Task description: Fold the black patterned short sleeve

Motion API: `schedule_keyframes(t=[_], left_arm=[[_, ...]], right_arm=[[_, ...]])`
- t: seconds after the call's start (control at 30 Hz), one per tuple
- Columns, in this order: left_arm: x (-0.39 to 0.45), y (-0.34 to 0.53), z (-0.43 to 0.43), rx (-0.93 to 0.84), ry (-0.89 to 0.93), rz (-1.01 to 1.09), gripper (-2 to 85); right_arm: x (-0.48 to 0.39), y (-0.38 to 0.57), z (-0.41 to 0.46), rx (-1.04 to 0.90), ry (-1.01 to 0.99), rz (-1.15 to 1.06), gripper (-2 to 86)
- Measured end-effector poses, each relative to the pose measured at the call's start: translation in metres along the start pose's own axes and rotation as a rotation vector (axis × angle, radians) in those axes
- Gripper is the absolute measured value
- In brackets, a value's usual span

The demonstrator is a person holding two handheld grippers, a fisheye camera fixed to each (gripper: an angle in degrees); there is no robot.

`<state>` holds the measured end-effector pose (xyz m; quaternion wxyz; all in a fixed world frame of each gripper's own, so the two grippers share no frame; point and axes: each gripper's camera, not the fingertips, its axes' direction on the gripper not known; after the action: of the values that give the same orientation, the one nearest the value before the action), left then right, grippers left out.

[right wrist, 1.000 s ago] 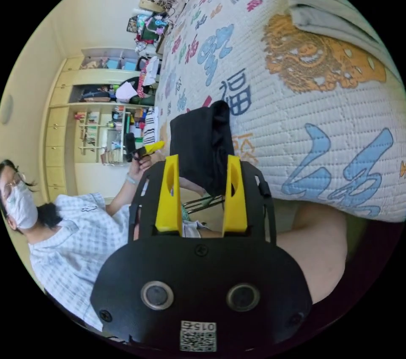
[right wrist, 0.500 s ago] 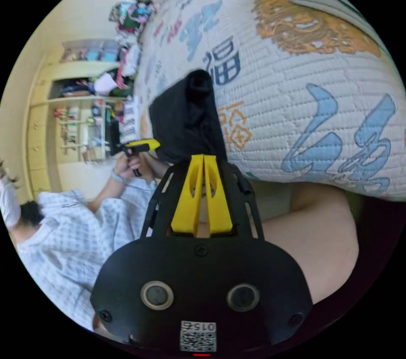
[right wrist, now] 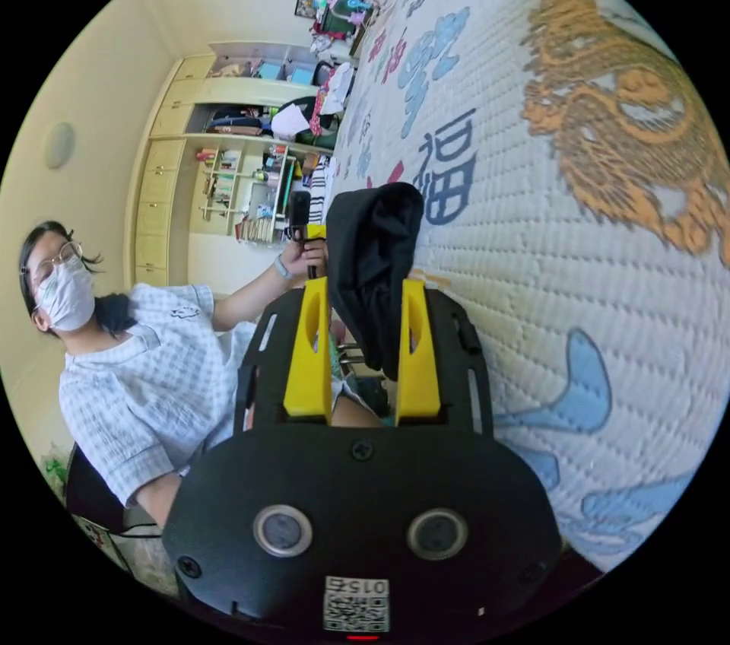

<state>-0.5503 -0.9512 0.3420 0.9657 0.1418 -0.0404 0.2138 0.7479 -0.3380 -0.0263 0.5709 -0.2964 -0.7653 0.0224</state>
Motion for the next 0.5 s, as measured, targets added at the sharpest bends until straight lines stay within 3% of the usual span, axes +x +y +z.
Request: schedule_keyframes(t=[0.17, 0.3, 0.5], left_arm=[[0.011, -0.032, 0.043, -0.093, -0.086, 0.053, 8.5], [0.017, -0.040, 0.036, -0.114, 0.001, 0.055, 6.2], [0.112, -0.124, 0.053, -0.122, 0.121, 0.233, 5.8]], right_arm=[[-0.011, -0.029, 0.009, -0.055, -0.070, 0.014, 7.3], [-0.039, -0.031, -0.011, -0.009, 0.002, 0.014, 6.1], [-0.139, -0.037, -0.126, 0.231, 0.064, -0.083, 6.0]])
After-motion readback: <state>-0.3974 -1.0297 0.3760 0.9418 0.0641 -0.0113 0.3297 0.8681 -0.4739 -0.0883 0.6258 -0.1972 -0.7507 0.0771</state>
